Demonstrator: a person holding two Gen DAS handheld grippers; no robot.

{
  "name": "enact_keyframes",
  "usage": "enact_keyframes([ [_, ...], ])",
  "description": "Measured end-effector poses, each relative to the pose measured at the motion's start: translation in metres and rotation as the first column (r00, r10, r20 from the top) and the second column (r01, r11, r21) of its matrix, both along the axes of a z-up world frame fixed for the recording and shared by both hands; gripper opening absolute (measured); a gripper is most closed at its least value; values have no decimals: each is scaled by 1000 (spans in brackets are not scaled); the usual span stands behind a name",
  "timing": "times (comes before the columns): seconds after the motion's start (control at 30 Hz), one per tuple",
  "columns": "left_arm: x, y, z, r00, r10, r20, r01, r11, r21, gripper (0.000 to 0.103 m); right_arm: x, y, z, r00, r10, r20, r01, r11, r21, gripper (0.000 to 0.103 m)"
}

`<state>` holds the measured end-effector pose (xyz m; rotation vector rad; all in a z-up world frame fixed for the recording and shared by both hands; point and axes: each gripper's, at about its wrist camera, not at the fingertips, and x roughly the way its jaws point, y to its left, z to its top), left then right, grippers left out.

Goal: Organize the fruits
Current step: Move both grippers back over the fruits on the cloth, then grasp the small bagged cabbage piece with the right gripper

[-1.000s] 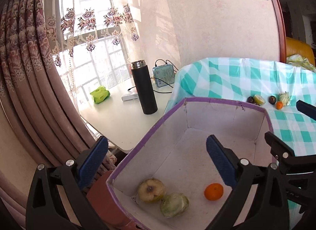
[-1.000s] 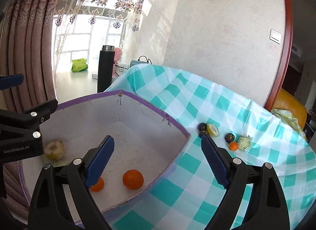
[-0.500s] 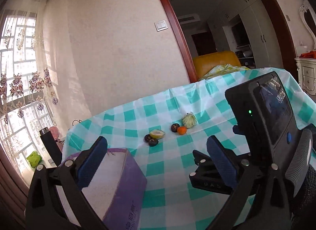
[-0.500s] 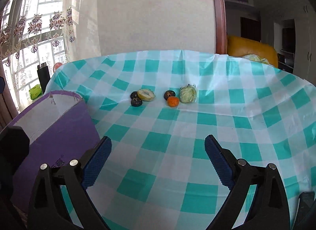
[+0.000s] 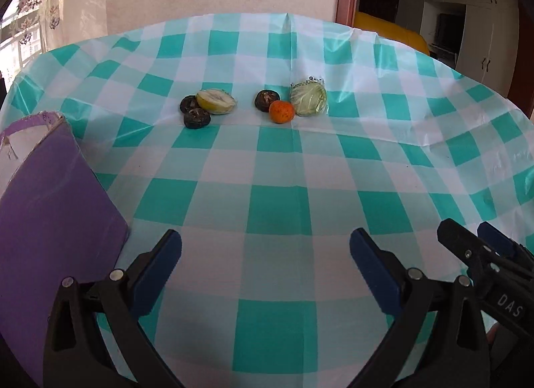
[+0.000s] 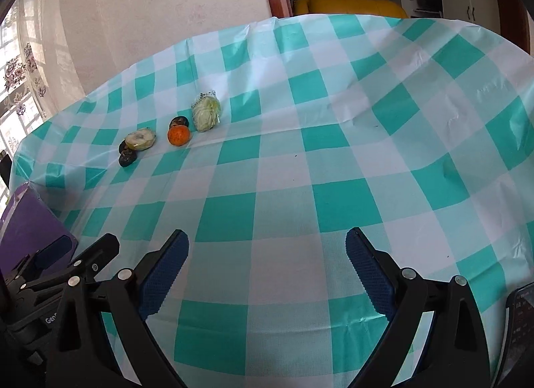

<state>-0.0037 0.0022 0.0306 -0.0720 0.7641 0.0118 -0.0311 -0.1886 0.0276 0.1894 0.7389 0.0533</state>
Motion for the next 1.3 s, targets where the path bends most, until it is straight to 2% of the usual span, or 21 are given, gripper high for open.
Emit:
enact_keyframes([
  [0.13,23,6,-7,997,73,-5,-73,997,-5,101,9,12,1,999,33,-18,-34,998,-48,92],
  [0.27,35,17,-4,994,107,21,-106,993,-57,101,28,30,0,996,83,-30,-86,988,-132,91],
  [0.4,51,34,-16,993,100,-67,-110,978,-179,101,60,31,1,996,86,-13,-87,984,-154,90],
  [0.47,52,42,-16,993,108,-57,-118,967,-227,101,79,28,1,996,89,-9,-89,987,-133,82],
  [0.6,54,43,-18,996,70,-56,-82,961,-265,101,119,24,-1,995,98,-7,-98,994,-42,82],
  [0.8,54,45,-20,995,63,-71,-81,955,-287,101,177,23,-6,996,84,-15,-83,994,73,80],
  [0.9,51,46,-19,996,67,-53,-80,952,-297,101,198,25,-7,995,97,-2,-96,985,144,80],
  [1.03,45,42,-15,998,70,-8,-70,959,-275,101,218,37,-6,990,142,14,-143,976,163,80],
  [1.13,46,37,-14,999,49,-9,-50,965,-259,101,234,49,-7,984,178,0,-176,972,155,80],
  [1.3,44,39,-13,999,47,3,-44,960,-276,101,260,65,-13,977,210,-42,-201,967,158,68],
])
